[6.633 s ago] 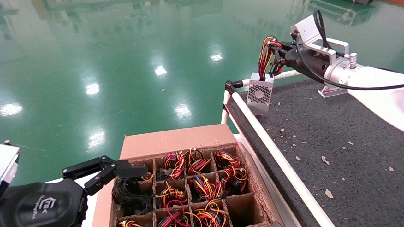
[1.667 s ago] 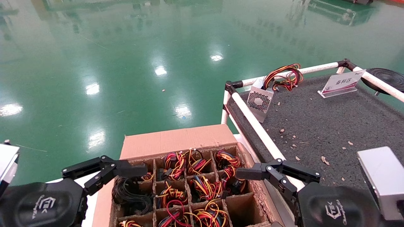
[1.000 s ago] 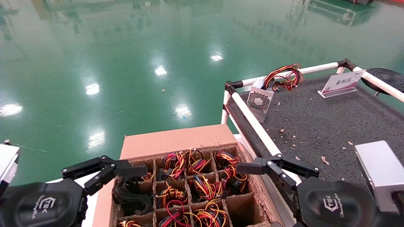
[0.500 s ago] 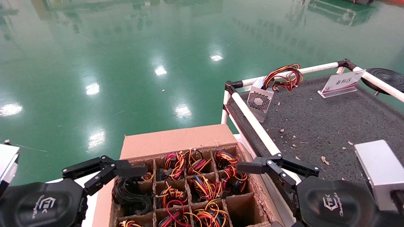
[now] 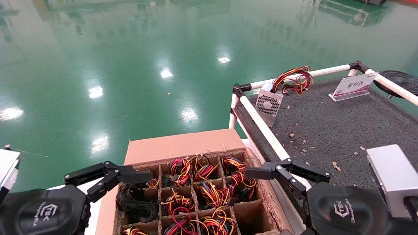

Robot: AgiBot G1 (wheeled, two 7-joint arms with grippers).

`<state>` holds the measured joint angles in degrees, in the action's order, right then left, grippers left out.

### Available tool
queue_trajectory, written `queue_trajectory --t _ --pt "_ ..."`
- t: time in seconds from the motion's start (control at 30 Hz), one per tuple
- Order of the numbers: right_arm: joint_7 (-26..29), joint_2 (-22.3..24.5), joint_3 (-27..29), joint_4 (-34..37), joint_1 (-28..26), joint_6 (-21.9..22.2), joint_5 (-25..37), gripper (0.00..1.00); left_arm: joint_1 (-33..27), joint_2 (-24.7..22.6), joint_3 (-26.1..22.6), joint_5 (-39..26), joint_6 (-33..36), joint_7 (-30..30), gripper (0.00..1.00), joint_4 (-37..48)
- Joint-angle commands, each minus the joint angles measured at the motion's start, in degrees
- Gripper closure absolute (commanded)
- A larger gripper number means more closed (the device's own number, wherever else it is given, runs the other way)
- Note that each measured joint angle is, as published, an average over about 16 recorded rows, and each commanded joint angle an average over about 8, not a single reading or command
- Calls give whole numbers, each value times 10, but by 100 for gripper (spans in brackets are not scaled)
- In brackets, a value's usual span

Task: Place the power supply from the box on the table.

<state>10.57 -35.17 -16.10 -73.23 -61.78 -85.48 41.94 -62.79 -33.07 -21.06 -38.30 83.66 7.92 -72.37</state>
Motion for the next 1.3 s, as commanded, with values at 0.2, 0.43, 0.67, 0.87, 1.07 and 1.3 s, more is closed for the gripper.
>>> queue_trajectory --t 0.2,0.43,0.67,0.87,1.07,1.3 --pt "0 0 0 0 0 0 0 0 0 0 0 0 0 0 0 0" --pt "0 0 0 0 0 0 0 0 0 0 0 0 0 0 0 0" --pt "0 0 0 0 0 0 0 0 0 0 0 0 0 0 0 0" --pt "0 0 0 0 0 0 0 0 0 0 0 0 0 0 0 0" --pt "0 0 0 0 0 0 0 0 0 0 0 0 0 0 0 0" --pt "0 0 0 0 0 0 0 0 0 0 0 0 0 0 0 0"
